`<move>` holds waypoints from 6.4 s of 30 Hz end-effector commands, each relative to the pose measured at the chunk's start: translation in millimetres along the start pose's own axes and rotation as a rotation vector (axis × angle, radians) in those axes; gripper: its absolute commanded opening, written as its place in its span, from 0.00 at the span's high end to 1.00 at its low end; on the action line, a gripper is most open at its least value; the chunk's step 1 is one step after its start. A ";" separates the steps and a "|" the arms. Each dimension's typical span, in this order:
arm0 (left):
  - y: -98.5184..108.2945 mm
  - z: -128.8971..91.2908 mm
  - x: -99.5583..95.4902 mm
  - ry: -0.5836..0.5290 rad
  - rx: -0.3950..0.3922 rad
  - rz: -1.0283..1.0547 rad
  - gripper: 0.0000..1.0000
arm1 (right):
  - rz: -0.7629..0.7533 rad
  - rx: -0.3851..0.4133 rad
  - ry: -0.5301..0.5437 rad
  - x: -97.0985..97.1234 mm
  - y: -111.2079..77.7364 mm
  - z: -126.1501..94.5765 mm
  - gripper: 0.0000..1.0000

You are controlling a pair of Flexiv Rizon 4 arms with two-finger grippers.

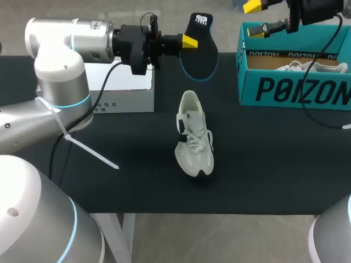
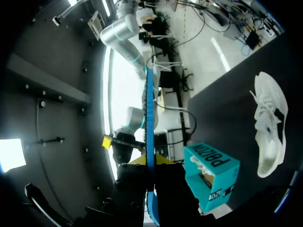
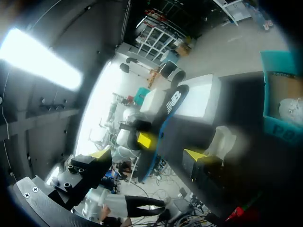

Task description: Take the shoe out of the shoebox, open the shoe tongue, remove and reinsert the insole, then place the shoe into the shoebox

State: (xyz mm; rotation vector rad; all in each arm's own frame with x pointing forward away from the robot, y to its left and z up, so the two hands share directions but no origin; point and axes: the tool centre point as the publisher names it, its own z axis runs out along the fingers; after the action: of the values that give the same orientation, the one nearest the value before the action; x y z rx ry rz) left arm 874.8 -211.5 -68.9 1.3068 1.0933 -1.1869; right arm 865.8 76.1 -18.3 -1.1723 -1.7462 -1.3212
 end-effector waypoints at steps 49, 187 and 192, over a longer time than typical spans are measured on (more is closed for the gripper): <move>5.5 10.9 -9.4 -0.013 0.016 -0.173 1.00 | 0.220 -0.144 0.055 -27.1 -33.2 -22.1 0.00; 30.0 -9.4 30.6 -0.129 0.188 -3.055 1.00 | 0.156 0.021 -1.153 51.3 15.6 -11.5 0.00; 31.5 -6.8 31.3 -0.146 0.183 -3.063 1.00 | 0.197 0.045 -1.328 61.8 21.4 12.5 0.00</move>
State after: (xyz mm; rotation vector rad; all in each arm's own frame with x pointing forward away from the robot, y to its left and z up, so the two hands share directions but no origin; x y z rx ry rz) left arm 910.1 -204.6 -97.2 1.0320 -1.2274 1.4001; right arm 852.4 81.7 30.4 -1.8561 -2.1170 -0.9732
